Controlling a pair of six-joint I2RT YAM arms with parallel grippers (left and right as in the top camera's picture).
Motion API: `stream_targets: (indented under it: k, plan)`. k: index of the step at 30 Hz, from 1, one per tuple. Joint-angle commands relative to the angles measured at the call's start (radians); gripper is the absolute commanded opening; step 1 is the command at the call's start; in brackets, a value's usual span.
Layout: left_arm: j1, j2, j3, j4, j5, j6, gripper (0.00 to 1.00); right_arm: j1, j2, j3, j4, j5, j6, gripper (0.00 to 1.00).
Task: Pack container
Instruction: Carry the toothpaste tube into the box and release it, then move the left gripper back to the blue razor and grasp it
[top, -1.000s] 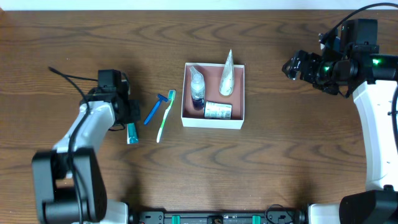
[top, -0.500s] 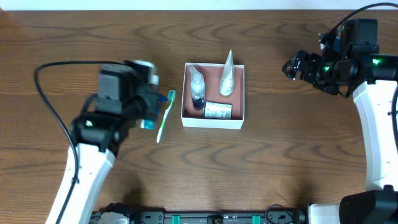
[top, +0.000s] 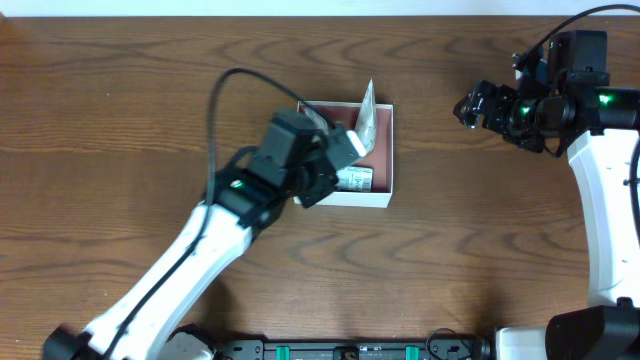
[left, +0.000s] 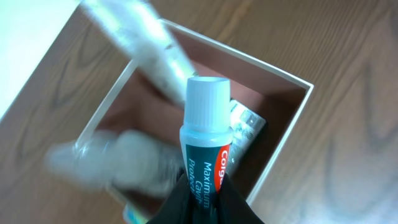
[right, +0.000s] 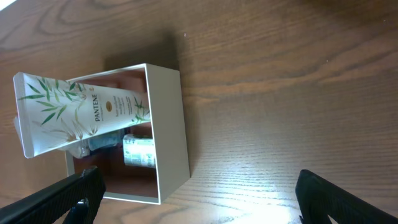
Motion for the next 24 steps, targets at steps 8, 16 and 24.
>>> stream_targets:
  k: [8, 16, 24]
  plan:
    - [-0.029, 0.194, 0.002, 0.157, 0.019, 0.171, 0.15, -0.006, -0.002, 0.007, 0.000, -0.011, 0.013, 0.99]
    - [-0.029, 0.183, 0.002, 0.145, 0.021, 0.153, 0.76, -0.006, -0.002, 0.007, 0.000, -0.011, 0.013, 0.99]
    - [-0.020, -0.006, 0.002, -0.028, 0.011, -0.031, 0.98, -0.006, -0.002, 0.007, 0.000, -0.011, 0.013, 0.99]
